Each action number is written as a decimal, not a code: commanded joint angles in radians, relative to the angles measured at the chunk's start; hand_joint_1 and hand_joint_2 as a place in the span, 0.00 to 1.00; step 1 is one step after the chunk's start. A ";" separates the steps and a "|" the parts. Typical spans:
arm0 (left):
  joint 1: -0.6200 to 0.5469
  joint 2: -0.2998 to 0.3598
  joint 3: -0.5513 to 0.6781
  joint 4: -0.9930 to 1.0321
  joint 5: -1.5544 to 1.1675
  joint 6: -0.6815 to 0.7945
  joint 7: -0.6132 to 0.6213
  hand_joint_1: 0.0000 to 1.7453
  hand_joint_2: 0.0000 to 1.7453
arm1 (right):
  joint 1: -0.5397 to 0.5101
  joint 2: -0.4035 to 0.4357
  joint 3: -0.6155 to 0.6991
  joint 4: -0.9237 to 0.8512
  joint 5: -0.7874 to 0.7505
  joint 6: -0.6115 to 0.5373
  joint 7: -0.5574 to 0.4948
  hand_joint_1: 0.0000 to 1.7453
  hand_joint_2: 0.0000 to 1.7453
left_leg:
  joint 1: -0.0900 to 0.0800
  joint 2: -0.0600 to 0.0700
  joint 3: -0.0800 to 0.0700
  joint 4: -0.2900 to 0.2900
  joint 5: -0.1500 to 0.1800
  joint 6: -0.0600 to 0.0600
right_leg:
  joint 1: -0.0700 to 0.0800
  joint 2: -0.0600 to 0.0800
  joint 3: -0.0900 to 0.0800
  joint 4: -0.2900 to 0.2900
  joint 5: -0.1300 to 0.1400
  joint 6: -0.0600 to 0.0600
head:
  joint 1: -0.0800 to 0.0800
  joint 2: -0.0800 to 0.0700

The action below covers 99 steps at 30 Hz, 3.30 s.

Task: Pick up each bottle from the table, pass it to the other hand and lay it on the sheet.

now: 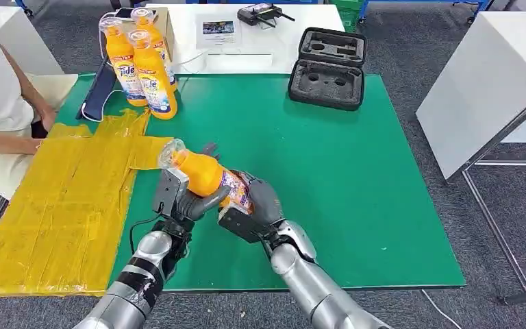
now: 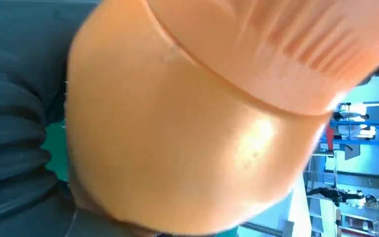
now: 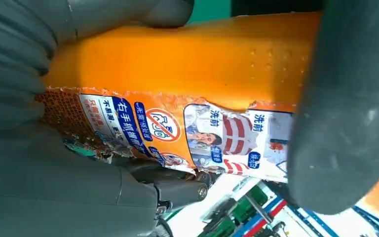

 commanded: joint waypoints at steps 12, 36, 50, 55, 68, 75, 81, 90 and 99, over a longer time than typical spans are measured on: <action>-0.036 0.004 -0.021 0.054 -0.026 0.010 -0.011 1.00 1.00 | -0.015 -0.017 0.019 0.065 0.005 0.006 -0.004 1.00 1.00 | 0.001 0.000 0.004 0.000 -0.001 -0.001 | 0.000 0.001 0.004 -0.001 -0.001 -0.001 | 0.000 0.000; -0.006 0.092 -0.003 -0.063 -0.590 0.596 0.066 1.00 1.00 | 0.231 -0.104 0.012 -0.594 0.025 -0.099 -0.026 0.00 1.00 | 0.001 -0.001 0.002 0.000 -0.002 -0.001 | 0.000 0.000 0.003 0.000 -0.002 -0.001 | 0.000 0.000; -0.441 0.365 -0.127 0.531 -1.453 0.753 0.677 1.00 1.00 | 0.241 -0.123 0.060 -0.831 -0.125 -0.197 -0.153 0.00 1.00 | 0.002 0.002 0.001 0.002 -0.001 -0.003 | 0.002 0.003 0.000 0.002 -0.001 -0.003 | 0.000 0.000; -0.393 0.461 -0.505 0.406 -1.453 0.770 0.801 1.00 1.00 | 0.233 -0.176 0.113 -0.861 -0.247 -0.177 -0.194 0.00 1.00 | 0.004 0.002 0.005 0.002 -0.002 -0.004 | 0.003 0.004 0.003 0.002 -0.003 -0.003 | 0.001 0.000; -0.375 0.373 -0.533 0.541 -1.445 0.770 0.810 1.00 1.00 | 0.208 -0.195 0.139 -0.842 -0.285 -0.138 -0.200 0.00 1.00 | 0.003 -0.001 0.001 0.000 0.001 -0.004 | 0.003 0.002 0.001 0.000 -0.001 -0.002 | 0.000 0.000; -0.321 0.302 -0.420 0.641 -1.373 0.770 0.731 1.00 1.00 | 0.181 -0.192 0.167 -0.775 -0.280 -0.108 -0.179 0.00 1.00 | 0.004 0.001 0.004 -0.001 -0.001 -0.005 | 0.003 0.003 0.005 -0.001 -0.002 -0.002 | 0.000 0.000; -0.288 0.281 -0.359 0.652 -1.326 0.742 0.705 0.00 1.00 | 0.174 -0.181 0.174 -0.751 -0.275 -0.104 -0.169 0.00 1.00 | 0.004 0.003 0.006 -0.001 -0.002 -0.004 | 0.003 0.006 0.007 -0.002 -0.003 -0.002 | 0.000 0.000; -0.274 0.274 -0.201 0.637 -1.199 0.699 0.622 0.00 1.00 | 0.183 -0.175 0.168 -0.753 -0.257 -0.106 -0.154 0.00 1.00 | 0.003 0.002 0.001 -0.001 0.001 -0.005 | 0.003 0.004 0.001 -0.001 -0.001 -0.002 | 0.000 0.000; -0.262 0.265 -0.101 0.621 -1.108 0.731 0.541 0.00 1.00 | 0.196 -0.176 0.163 -0.769 -0.253 -0.111 -0.155 0.00 1.00 | 0.003 0.001 0.004 -0.001 0.000 -0.004 | 0.003 0.003 0.004 -0.001 -0.001 -0.002 | 0.000 0.000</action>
